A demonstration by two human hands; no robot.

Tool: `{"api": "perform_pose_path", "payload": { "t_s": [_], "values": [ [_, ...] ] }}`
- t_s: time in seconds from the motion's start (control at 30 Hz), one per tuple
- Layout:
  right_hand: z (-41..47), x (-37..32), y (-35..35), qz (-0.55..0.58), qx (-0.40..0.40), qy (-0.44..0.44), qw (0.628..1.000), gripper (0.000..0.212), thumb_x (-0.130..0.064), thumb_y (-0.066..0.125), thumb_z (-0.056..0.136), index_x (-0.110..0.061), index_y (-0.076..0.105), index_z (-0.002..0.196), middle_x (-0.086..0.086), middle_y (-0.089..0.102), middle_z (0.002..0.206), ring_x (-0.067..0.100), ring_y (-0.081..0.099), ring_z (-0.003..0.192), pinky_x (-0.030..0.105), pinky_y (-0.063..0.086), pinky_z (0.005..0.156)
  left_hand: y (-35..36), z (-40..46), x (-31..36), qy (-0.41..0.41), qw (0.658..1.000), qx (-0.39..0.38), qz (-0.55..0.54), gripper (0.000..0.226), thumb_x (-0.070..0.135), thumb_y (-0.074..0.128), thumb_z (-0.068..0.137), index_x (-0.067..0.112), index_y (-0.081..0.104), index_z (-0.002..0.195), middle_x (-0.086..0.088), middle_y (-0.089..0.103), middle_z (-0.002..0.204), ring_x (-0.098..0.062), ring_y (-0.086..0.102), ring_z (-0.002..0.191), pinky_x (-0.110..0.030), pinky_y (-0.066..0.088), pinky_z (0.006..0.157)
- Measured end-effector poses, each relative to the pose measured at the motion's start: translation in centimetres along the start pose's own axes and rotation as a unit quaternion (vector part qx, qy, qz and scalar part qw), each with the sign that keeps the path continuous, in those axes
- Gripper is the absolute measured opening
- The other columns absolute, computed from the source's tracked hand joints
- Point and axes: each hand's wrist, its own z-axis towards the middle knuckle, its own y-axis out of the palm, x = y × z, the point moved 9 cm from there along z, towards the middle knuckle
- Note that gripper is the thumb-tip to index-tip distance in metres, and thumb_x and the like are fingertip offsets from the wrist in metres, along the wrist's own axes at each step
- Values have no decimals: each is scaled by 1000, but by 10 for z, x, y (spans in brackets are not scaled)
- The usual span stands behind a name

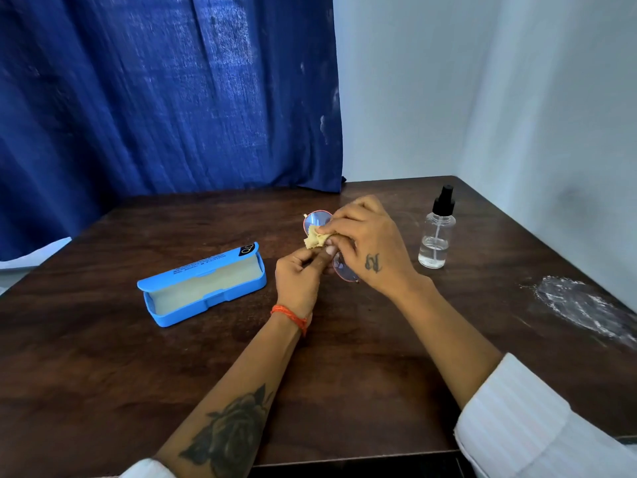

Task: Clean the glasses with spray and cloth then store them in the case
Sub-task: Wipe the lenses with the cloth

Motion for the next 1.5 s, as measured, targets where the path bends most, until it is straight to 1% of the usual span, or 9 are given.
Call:
{"api": "perform_pose_path", "payload": {
  "t_s": [0.2, 0.37, 0.43, 0.53, 0.83, 1.0, 1.17, 1.3, 1.5],
  "values": [
    [8, -5, -10, -56, 51, 36, 996, 30, -21, 47, 79, -9, 70, 94, 9, 65, 81, 25, 56, 76, 32, 49, 61, 3, -1, 4, 17, 1000, -18, 13, 12, 12, 62, 84, 3, 70, 86, -10, 67, 76, -15, 58, 72, -25, 51, 72],
    [9, -19, 9, -36, -1, -12, 999, 20, -10, 57, 80, -8, 72, 93, 12, 64, 87, 26, 56, 80, 31, 51, 65, 0, -1, 4, 13, 1000, -15, 22, 15, 3, 58, 85, 9, 69, 78, -10, 67, 76, -19, 60, 77, -36, 50, 78],
    [4, -21, 15, -20, -33, -31, 999, 21, 2, 68, 73, -8, 73, 91, 12, 64, 89, 28, 56, 83, 32, 51, 68, -3, 0, 1, -4, 1000, 3, 5, 13, 1, 58, 84, 6, 69, 82, -11, 67, 78, -21, 61, 81, -40, 50, 81],
    [-2, -16, 11, 23, -47, -33, 998, 21, 2, 61, 74, -9, 74, 86, 9, 66, 90, 26, 57, 84, 28, 48, 73, -2, -1, 0, -13, 1000, 8, -9, 15, 2, 60, 83, 0, 68, 96, -14, 68, 85, -23, 62, 85, -41, 50, 83],
    [5, 9, -8, 27, 66, 59, 996, 30, -7, 48, 79, -10, 75, 93, 9, 67, 89, 24, 60, 84, 14, 38, 77, 0, 1, 3, 13, 1000, -20, 8, 14, 13, 63, 84, 1, 70, 86, -19, 68, 85, -26, 61, 82, -39, 51, 82],
    [9, -15, -4, -6, 43, 8, 999, 39, -21, 42, 80, -6, 73, 96, 12, 67, 94, 27, 59, 88, 26, 47, 76, 2, -1, 7, 30, 999, -25, 4, 16, 7, 60, 85, 10, 69, 72, -3, 66, 68, -13, 59, 70, -24, 49, 69],
    [0, -15, 7, 28, -3, -45, 999, 27, -3, 53, 75, -11, 76, 87, 6, 70, 92, 24, 58, 88, 22, 45, 79, -2, 0, 3, 9, 1000, -8, -18, 11, 6, 63, 82, 12, 69, 89, -13, 70, 87, -21, 64, 86, -35, 52, 81],
    [-1, 6, 4, 88, 5, 0, 996, 30, 9, 63, 70, -17, 77, 79, -1, 71, 87, 16, 56, 83, 13, 41, 77, -1, 2, 2, 22, 1000, -18, 10, 15, 6, 63, 82, 5, 70, 95, -16, 70, 88, -24, 65, 85, -39, 52, 82],
    [11, 34, -17, 101, 86, 98, 986, 31, 8, 60, 72, -17, 76, 80, 0, 73, 88, 19, 65, 84, 29, 49, 79, 1, 3, 2, 18, 999, -24, 20, 9, 13, 65, 82, 9, 72, 79, 1, 68, 69, -8, 60, 69, -29, 50, 74]
  ]
}}
